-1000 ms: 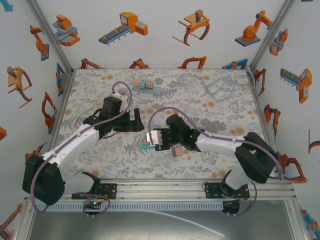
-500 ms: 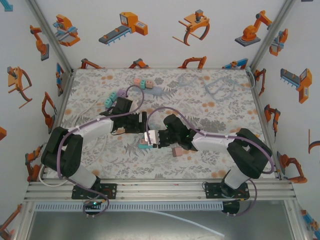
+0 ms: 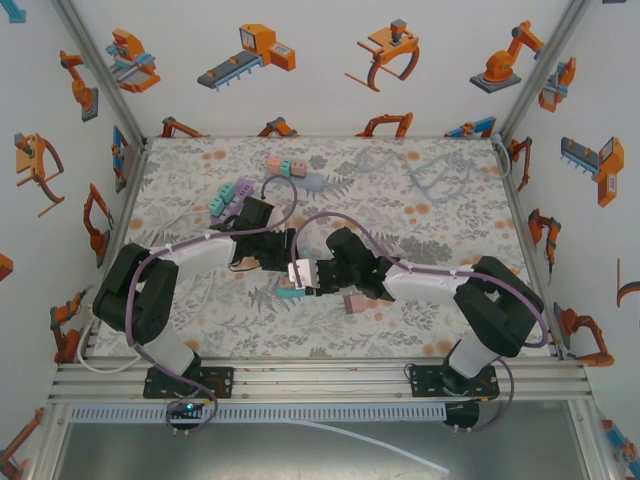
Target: Pull the plug off the socket
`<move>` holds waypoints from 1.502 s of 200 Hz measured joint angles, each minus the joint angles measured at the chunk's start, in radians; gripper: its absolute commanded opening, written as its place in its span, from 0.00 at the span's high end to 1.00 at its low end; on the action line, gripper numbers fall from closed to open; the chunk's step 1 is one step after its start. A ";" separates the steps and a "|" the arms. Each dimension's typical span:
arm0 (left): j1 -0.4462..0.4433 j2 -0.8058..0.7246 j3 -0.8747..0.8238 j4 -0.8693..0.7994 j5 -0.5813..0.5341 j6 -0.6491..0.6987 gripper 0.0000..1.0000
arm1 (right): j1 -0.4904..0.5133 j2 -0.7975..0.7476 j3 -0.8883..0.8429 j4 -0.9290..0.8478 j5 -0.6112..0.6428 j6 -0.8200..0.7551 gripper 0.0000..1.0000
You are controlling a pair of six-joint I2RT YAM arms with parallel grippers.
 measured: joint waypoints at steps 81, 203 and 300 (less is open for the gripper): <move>-0.018 -0.031 -0.053 0.055 -0.019 -0.002 0.55 | 0.000 0.008 0.087 -0.159 0.013 0.078 0.89; -0.043 -0.040 -0.042 0.026 -0.078 -0.002 0.55 | -0.001 0.003 0.115 -0.204 0.022 0.151 0.98; -0.050 -0.035 -0.003 -0.037 -0.109 0.001 0.50 | 0.000 -0.260 0.075 -0.117 0.035 0.296 1.00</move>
